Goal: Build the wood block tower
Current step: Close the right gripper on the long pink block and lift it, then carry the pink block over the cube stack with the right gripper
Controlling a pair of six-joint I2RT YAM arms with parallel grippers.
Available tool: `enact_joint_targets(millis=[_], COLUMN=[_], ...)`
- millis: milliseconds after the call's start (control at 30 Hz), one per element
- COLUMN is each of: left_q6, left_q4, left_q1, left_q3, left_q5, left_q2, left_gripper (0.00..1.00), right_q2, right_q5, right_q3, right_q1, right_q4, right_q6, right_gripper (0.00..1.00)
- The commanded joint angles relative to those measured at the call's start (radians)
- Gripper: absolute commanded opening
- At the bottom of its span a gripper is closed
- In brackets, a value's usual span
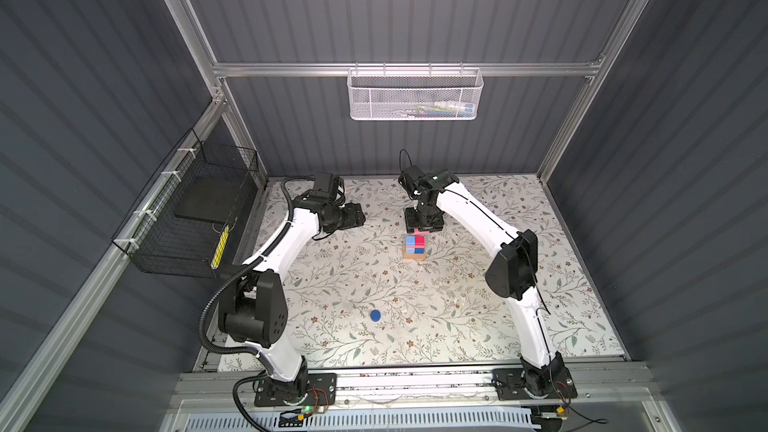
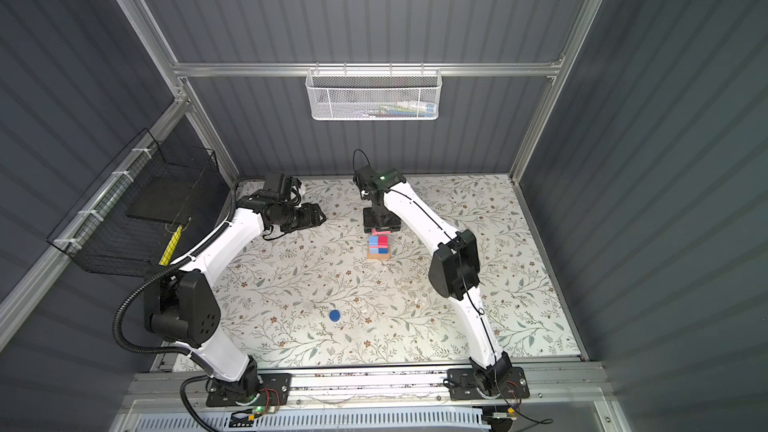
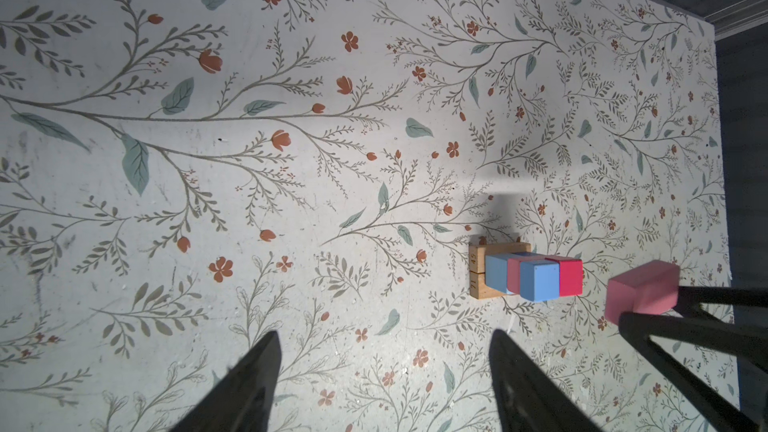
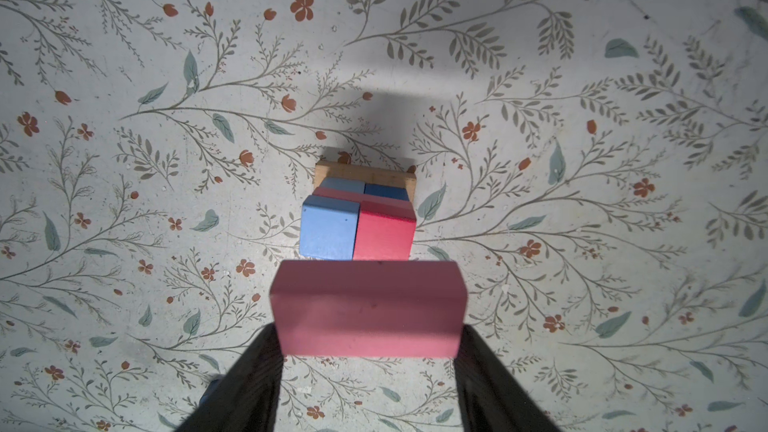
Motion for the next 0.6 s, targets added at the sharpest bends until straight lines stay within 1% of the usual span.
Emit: enact_joint_targets(millis=[0, 567], left_q6=[0.025, 0.025], left_q4=[-0.025, -0.020], left_q1=[0.008, 0.010], left_q3=[-0.006, -0.006], left_q5=[-0.003, 0.013], left_q2=[-0.016, 0.002], left_gripper=[0.79, 0.79], right_q2=[0.026, 0.066], right_q5=[-0.012, -0.032], right_q3=[0.022, 0.014], right_q1=[0.008, 0.019], right_q4=[-0.019, -0.006], right_q6=[0.010, 0.090], right_gripper=[0.61, 0.62])
